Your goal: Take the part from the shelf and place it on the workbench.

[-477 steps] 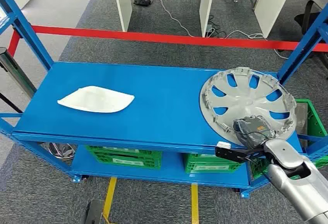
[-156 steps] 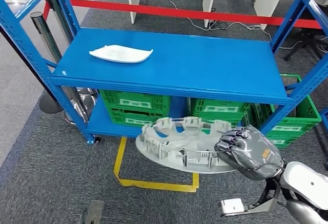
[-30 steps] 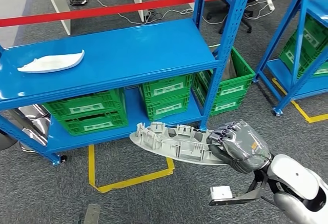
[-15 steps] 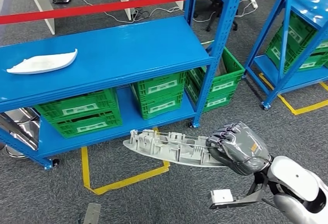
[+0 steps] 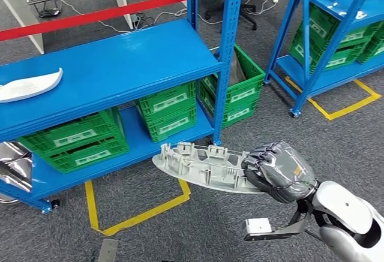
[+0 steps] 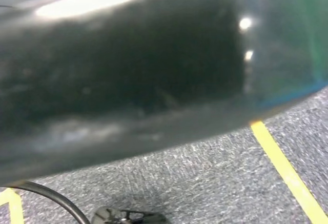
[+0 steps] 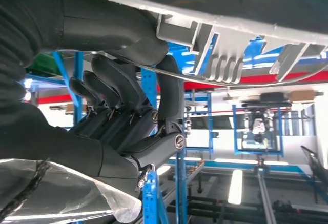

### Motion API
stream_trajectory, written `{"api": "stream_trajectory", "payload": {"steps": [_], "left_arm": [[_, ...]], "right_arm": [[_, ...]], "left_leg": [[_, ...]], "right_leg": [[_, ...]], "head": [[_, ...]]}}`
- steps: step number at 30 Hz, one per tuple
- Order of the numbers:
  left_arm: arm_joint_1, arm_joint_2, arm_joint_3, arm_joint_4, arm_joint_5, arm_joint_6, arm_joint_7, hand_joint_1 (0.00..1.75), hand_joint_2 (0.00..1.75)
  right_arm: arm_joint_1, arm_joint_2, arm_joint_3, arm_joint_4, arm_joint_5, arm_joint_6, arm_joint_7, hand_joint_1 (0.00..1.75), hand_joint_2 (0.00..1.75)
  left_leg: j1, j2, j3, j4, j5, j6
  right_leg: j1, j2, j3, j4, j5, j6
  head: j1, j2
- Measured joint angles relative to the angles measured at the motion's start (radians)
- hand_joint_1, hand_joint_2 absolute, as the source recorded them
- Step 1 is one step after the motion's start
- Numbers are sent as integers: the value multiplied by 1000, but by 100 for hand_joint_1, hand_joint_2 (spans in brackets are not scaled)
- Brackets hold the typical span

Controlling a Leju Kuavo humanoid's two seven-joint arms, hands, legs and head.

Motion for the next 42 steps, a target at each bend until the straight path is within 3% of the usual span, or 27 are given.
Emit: {"api": "stream_trajectory", "payload": {"steps": [2,3,7,9,11,12,13,14,16,18,21,23,26,27,28,29,31,33,36,38,39,42], "left_arm": [[-1,1,0,0,0,0,0,0,0],[-1,1,0,0,0,0,0,0,0],[-2,1,1,0,1,0,0,0,0],[-2,0,1,0,0,0,0,0,0],[-1,0,1,0,0,0,0,0,0],[-1,0,2,0,0,0,0,0,0],[0,0,2,0,0,0,0,0,0],[-1,0,2,0,0,0,0,0,0],[-2,0,2,0,0,0,0,0,0],[-3,0,2,0,0,0,0,0,0],[-1,0,3,0,0,0,0,0,0],[-2,0,3,0,0,0,-1,0,0],[-1,0,4,0,0,0,-1,0,0],[1,1,5,0,0,0,-1,0,0],[1,1,5,0,0,0,-1,0,0],[2,2,6,0,0,0,-1,0,0],[1,3,7,0,0,0,-1,0,0],[0,5,7,1,0,0,-1,0,0],[-1,6,8,1,0,0,-2,0,0],[-1,6,8,1,0,0,-2,0,0],[-2,6,9,1,0,0,-2,0,0],[0,6,9,1,0,0,-2,0,0]], "right_arm": [[0,0,0,0,0,0,0,175,175],[0,0,0,0,0,-1,0,175,175],[2,0,-1,-1,0,-2,1,175,175],[1,0,-1,-1,0,-3,1,175,175],[1,1,-1,-1,0,-3,1,175,175],[3,1,-1,0,0,-3,1,175,175],[4,1,-1,0,0,-3,1,175,175],[5,1,-1,0,0,-3,1,175,175],[5,1,-1,0,1,-3,1,175,175],[3,2,-1,0,1,-4,1,175,175],[3,2,-1,0,1,-6,1,175,175],[3,2,-1,-1,1,-6,1,175,175],[2,5,-1,0,2,-6,1,175,175],[2,6,-1,1,2,-6,2,175,175],[2,8,-1,2,2,-6,2,175,175],[2,10,0,3,3,-6,2,175,175],[2,13,0,4,3,-6,1,175,175],[1,16,0,5,3,-6,1,175,175],[1,17,0,7,5,-6,1,175,175],[0,18,0,7,6,-7,1,175,175],[-1,18,0,7,6,-7,1,175,175],[-1,19,0,8,6,-7,1,175,175]], "left_leg": [[2,-27,58,-127,48,7],[2,-37,70,-159,54,10],[4,-24,72,-180,58,27],[7,-11,73,-187,64,38],[5,1,71,-187,64,41],[4,8,71,-187,64,41],[4,14,70,-187,64,41],[3,20,71,-186,63,41],[2,28,72,-185,61,37],[-3,36,70,-180,58,29],[-6,47,69,-177,55,16],[-3,36,59,-146,28,4],[0,13,-18,38,-68,-4],[0,11,-43,93,-85,-5],[0,11,-54,116,-83,-5],[0,10,-48,99,-62,-3],[0,0,9,-31,14,4],[0,-20,60,-146,56,12],[-2,-23,69,-174,54,22],[1,-13,70,-182,60,34],[3,-9,71,-185,62,40],[2,5,71,-186,62,46]], "right_leg": [[2,13,-4,4,1,6],[2,18,-8,5,3,11],[-1,26,-27,11,1,35],[-1,2,-68,91,-45,42],[-1,-19,-132,231,-106,49],[-1,-22,-154,279,-120,51],[-1,-24,-159,292,-116,52],[-2,-27,-142,261,-93,51],[0,-47,-63,116,-33,47],[5,-65,-6,13,-8,37],[8,-55,-1,0,-8,20],[4,-47,-1,-2,-4,8],[3,-33,-1,-4,-2,-2],[4,-26,0,-3,-2,-2],[4,-19,0,-3,-2,-2],[4,-12,0,-3,-2,-2],[4,2,3,-2,-3,-1],[5,14,0,0,-3,6],[3,26,-9,0,1,24],[2,13,-24,20,-15,35],[2,2,-43,57,-37,39],[0,-21,-135,251,-119,50]], "head": [[1,0],[1,0],[2,0],[7,0],[10,0],[9,0],[10,0],[9,0],[10,0],[9,0],[8,0],[7,0],[5,0],[6,0],[6,0],[6,0],[5,0],[5,0],[6,0],[9,0],[11,0],[14,0]]}}
